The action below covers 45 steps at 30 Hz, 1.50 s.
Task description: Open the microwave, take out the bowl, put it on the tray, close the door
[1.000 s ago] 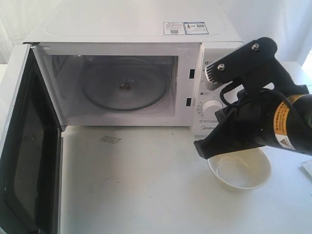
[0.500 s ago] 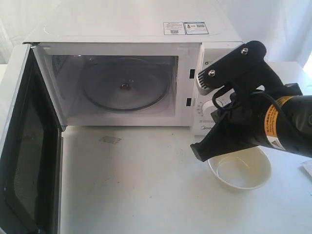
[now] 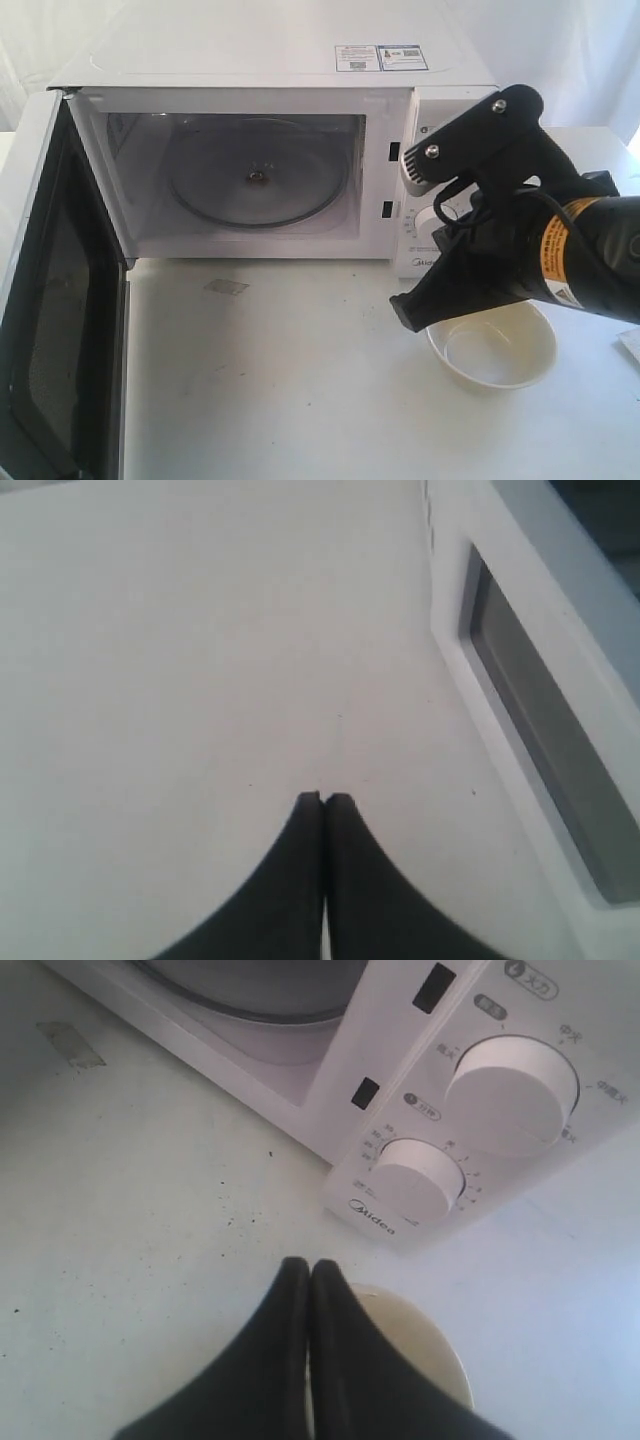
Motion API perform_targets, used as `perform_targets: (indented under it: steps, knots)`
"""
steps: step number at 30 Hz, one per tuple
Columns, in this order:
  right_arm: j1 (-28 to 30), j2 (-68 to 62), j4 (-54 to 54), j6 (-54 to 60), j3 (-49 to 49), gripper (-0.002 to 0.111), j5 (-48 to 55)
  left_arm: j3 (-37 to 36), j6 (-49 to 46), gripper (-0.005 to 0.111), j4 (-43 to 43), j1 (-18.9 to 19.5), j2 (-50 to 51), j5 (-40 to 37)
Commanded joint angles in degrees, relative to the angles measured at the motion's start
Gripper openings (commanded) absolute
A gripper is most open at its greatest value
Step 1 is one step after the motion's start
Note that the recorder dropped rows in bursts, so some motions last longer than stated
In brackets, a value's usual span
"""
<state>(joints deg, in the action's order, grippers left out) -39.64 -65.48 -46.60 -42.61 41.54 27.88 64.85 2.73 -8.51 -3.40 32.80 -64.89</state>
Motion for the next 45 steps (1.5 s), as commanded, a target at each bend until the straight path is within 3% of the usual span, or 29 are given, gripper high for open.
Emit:
perform_targets:
  steps: [1,8,11,13,17,19,21,22,23,25,27,29,33,40,45]
  knots:
    - [0.3,-0.1,0.0,-0.3,0.0,0.000,2.8,0.4,1.7,0.000,2.4,-0.1,3.3,-0.6]
    - [0.3,-0.1,-4.2,-1.9,0.0,0.000,5.4,0.4,1.2,0.000,9.7,-0.1,3.3,11.8]
    - [0.3,-0.1,-10.6,-9.5,0.0,0.000,7.9,0.4,-4.9,0.000,11.2,-0.1,3.7,5.1]
    - [0.3,-0.1,-15.4,-15.7,0.0,0.000,12.0,0.4,-5.7,0.000,10.7,-0.1,6.1,-5.1]
    - [0.3,-0.1,-17.3,-18.2,0.0,0.000,12.1,-0.6,4.1,0.000,10.0,-0.1,13.9,-5.1]
    - [0.3,-0.1,-17.5,-18.2,0.0,0.000,11.9,-1.8,7.5,0.000,13.6,-0.1,19.6,-5.1]
    - [0.3,-0.1,-17.6,-18.2,0.0,0.000,11.6,-5.1,-0.3,0.000,26.7,-0.3,26.1,-5.1]
    - [0.3,-0.1,-17.7,-18.2,0.0,0.000,11.1,-7.0,-9.1,0.000,37.4,-0.9,29.6,-5.1]
    - [0.3,-0.1,-18.0,-18.2,0.0,0.000,10.3,-9.0,-23.9,0.000,51.1,-2.1,33.0,-5.1]
    - [0.3,-0.1,-18.2,-18.2,0.0,0.000,9.5,-10.2,-46.0,0.000,70.4,-4.1,37.0,-5.1]
    - [0.3,-0.1,-18.2,-18.2,0.0,0.000,9.1,-10.4,-53.4,0.000,80.9,-5.9,39.1,-5.1]
    - [0.3,-0.1,-18.2,-18.2,0.0,0.000,9.3,-9.8,-54.2,0.000,81.8,-6.1,39.7,-5.1]
    - [0.3,0.2,-22.2,-20.8,0.0,0.000,7.5,-9.7,-50.2,0.000,72.4,-6.1,39.7,-0.8]
    - [0.3,-1.9,-34.3,-22.1,1.6,0.000,-20.8,-9.7,-46.9,0.000,64.7,-6.1,39.7,3.8]
    - [0.3,-8.0,-34.5,-22.1,9.0,0.000,-12.8,-10.4,-47.8,0.000,63.9,-6.1,37.9,4.0]
